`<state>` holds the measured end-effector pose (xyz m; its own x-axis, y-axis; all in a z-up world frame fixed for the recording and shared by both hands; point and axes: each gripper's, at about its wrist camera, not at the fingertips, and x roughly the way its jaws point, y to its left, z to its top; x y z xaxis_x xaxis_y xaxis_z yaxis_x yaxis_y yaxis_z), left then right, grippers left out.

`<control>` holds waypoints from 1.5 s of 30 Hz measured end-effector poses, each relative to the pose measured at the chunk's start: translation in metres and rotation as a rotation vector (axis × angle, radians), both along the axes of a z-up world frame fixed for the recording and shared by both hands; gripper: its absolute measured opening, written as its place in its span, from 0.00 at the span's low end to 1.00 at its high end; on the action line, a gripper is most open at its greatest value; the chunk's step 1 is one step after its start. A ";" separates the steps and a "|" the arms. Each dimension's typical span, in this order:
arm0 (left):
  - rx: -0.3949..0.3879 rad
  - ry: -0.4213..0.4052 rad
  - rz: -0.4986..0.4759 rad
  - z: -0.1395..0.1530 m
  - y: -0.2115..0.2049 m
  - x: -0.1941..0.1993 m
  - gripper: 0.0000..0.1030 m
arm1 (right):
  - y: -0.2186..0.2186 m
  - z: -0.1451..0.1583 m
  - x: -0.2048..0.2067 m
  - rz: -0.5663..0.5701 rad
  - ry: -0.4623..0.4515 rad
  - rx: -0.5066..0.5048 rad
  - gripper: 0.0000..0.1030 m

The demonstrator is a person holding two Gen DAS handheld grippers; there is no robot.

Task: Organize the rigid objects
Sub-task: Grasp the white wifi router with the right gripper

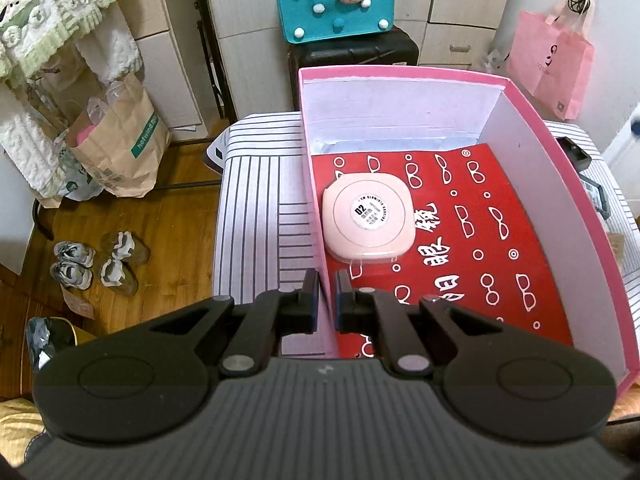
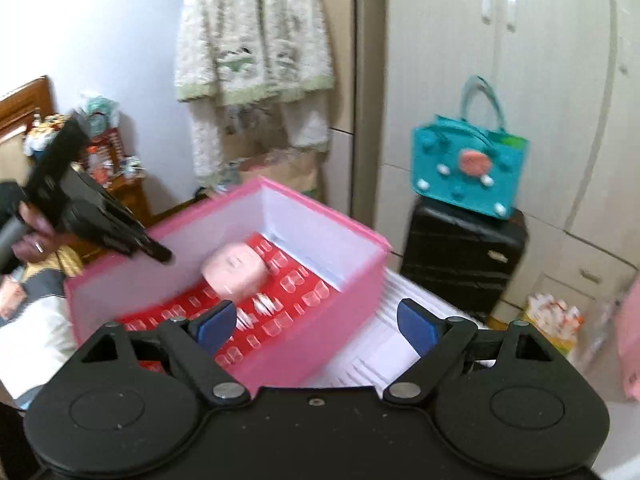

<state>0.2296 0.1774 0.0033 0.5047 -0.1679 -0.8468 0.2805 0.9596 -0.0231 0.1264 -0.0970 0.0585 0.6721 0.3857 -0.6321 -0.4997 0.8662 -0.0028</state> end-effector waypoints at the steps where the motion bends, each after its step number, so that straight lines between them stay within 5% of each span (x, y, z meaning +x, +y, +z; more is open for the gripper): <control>1: -0.004 -0.003 0.003 0.000 0.001 -0.001 0.07 | -0.005 -0.009 -0.003 -0.011 0.008 -0.012 0.88; 12: -0.009 -0.018 0.012 -0.001 0.000 -0.004 0.07 | -0.012 -0.081 -0.015 -0.050 0.102 -0.144 0.90; 24: -0.016 -0.021 0.011 -0.001 0.003 -0.004 0.07 | -0.023 -0.113 0.032 -0.169 0.266 -0.025 0.91; 27: -0.015 -0.023 0.009 -0.001 0.003 -0.004 0.07 | -0.023 -0.118 0.041 -0.197 0.286 0.007 0.81; 35: -0.015 -0.022 0.010 -0.001 0.002 -0.004 0.07 | -0.044 -0.106 0.052 -0.274 0.279 0.155 0.29; 45: 0.028 -0.065 0.007 -0.001 -0.004 -0.008 0.06 | -0.048 -0.097 0.059 -0.241 0.432 0.313 0.16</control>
<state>0.2216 0.1735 0.0019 0.5601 -0.1410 -0.8163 0.2740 0.9615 0.0219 0.1854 -0.1452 -0.0382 0.4711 0.4668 -0.7484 -0.1877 0.8821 0.4320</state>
